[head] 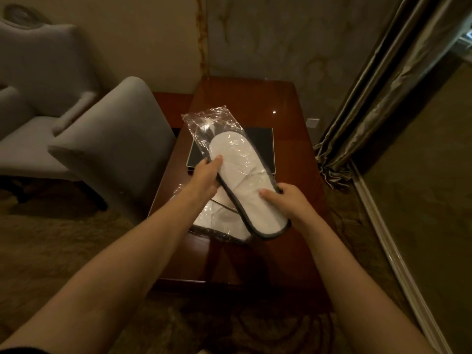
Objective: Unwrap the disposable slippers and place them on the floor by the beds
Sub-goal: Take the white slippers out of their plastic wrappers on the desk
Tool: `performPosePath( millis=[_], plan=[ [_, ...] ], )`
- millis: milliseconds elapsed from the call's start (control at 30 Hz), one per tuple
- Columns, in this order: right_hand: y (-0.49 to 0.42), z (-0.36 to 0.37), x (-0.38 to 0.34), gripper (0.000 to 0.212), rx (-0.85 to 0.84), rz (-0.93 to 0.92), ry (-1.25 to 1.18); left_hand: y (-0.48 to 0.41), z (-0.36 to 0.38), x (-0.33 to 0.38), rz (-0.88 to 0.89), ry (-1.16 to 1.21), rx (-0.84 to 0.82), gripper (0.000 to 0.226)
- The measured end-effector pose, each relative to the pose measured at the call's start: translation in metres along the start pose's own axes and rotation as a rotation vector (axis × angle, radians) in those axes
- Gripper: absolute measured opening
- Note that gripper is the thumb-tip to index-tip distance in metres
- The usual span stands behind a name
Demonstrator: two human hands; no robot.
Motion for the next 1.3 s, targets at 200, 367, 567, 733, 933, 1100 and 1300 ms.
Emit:
performPosePath(
  millis=[200,367,567,733,933,1100,1300],
  plan=[
    [-0.016,0.013,-0.015,0.027,0.013,-0.067,0.117,-0.019,-0.024,0.024,0.074,-0.017,0.042,0.034],
    [-0.012,0.001,-0.001,0.021,0.038,-0.059,0.078,-0.050,-0.066,0.037,0.068,-0.021,0.115,0.037],
    [-0.006,-0.043,0.006,0.018,0.152,-0.038,-0.171,-0.069,-0.082,0.032,0.012,0.106,0.194,0.047],
    [-0.030,-0.066,-0.007,0.018,0.239,-0.050,-0.312,-0.086,-0.070,0.019,-0.029,0.073,0.154,0.040],
    [-0.099,-0.045,-0.029,0.025,0.153,-0.079,-0.274,-0.089,-0.004,-0.011,-0.075,0.071,-0.026,0.042],
    [-0.166,-0.033,-0.011,0.027,0.095,-0.001,-0.116,-0.103,0.041,-0.036,-0.190,0.208,-0.087,0.021],
    [-0.224,-0.032,0.032,0.033,0.130,0.047,0.097,-0.116,0.049,-0.063,-0.287,0.257,-0.122,0.049]
  ],
)
Point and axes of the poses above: each hand's wrist, its own y-axis away from the middle knuckle, its own z-axis out of the palm, x = y × z, the point moved 5 cm from there along -y, towards the middle knuckle, and after that the axes turned 12 degrees about -y, right-handed, at the moved point
